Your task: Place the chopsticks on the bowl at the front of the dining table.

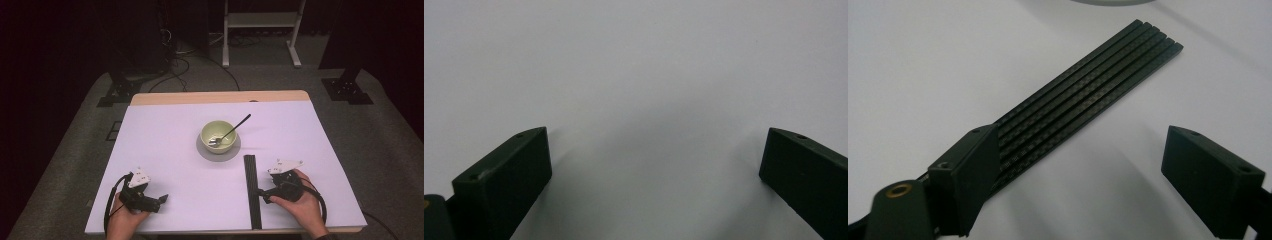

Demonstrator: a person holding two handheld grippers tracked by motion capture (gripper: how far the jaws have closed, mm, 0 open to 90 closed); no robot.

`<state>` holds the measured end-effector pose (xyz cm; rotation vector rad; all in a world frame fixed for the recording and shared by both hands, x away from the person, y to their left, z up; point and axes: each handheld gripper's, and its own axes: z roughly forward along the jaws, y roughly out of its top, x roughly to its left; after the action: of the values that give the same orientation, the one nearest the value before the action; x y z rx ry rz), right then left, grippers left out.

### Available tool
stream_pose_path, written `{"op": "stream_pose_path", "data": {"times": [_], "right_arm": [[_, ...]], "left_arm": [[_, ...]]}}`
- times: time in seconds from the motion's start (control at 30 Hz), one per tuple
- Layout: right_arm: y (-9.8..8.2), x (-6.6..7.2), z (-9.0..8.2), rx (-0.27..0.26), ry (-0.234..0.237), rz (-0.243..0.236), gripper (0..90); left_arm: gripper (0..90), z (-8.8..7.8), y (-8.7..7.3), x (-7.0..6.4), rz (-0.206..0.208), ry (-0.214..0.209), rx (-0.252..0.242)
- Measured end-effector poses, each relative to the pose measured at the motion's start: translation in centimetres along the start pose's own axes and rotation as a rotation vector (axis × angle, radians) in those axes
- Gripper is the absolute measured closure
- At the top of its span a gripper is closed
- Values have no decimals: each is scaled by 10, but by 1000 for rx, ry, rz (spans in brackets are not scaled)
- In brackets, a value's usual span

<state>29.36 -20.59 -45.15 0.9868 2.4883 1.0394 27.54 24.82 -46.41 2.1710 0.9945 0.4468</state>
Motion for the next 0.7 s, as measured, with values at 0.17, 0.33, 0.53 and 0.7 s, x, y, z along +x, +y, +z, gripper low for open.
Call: {"op": "stream_pose_path", "data": {"times": [0.17,0.33,0.53,0.7], "right_arm": [[-1,0,1,8,-4,-8,144],[-1,2,3,22,-10,-14,144],[-2,3,4,32,-15,-25,144],[-2,6,2,34,-11,-24,143]], "left_arm": [[0,0,0,0,0,0,0],[0,0,0,0,0,0,0],[0,0,0,0,0,0,0],[0,0,0,0,0,0,0]]}}
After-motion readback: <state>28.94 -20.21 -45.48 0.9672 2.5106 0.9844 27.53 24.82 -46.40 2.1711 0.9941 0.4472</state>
